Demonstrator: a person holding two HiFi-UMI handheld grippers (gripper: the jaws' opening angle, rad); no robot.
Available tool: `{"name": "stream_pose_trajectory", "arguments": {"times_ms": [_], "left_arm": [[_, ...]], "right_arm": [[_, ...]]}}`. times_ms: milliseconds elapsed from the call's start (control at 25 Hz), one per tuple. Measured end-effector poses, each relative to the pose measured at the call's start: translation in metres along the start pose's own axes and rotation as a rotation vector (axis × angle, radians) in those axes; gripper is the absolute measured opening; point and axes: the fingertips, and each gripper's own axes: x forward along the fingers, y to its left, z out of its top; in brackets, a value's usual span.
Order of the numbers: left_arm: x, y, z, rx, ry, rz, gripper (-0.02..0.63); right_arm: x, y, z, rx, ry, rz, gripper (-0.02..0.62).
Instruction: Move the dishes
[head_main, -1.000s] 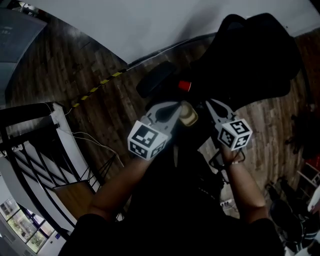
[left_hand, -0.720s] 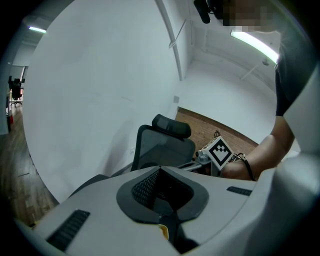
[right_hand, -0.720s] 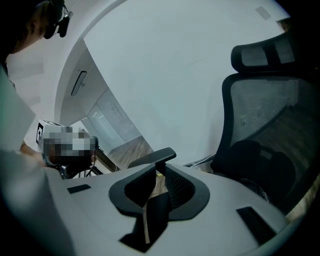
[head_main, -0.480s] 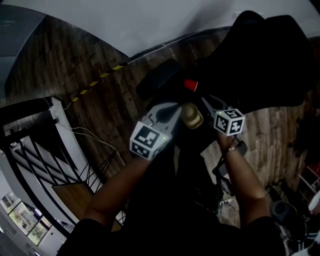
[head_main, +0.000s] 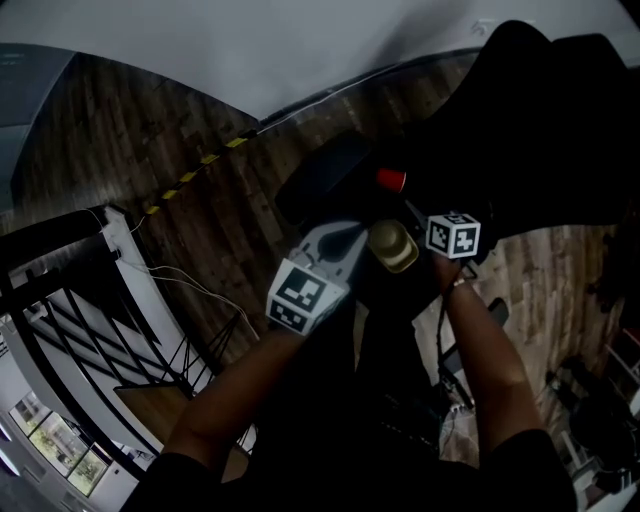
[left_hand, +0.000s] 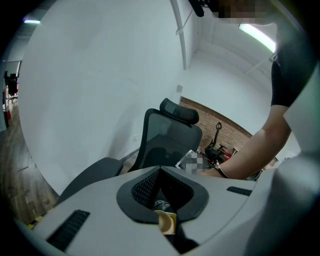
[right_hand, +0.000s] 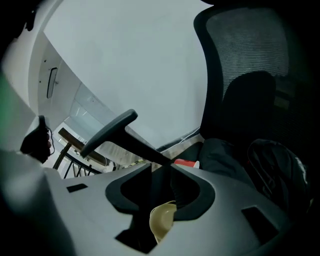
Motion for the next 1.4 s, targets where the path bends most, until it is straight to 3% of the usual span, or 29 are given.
{"name": "stream_pose_trajectory", "arguments": {"times_ms": [680,1200,1400], "left_arm": [[0.031,0.030,-0.031,-0.030,0.065,-0.028,-0.009],[0.048,0.032,-0.048,-0.050,0.097,-0.040,-0.009],[0.045,0.035,-0.053,-0.052,0.107,-0.030,-0.009]], "right_arm": [[0.095,-0.074,-0.023,0.075,0.109,-0.069,0.120],[0.129,-0.090,-0.038,0.107,0.159,-0.062,0.120],[0.125,-0.083,-0.039,0.081,0.157,-0.064,0.048]]}}
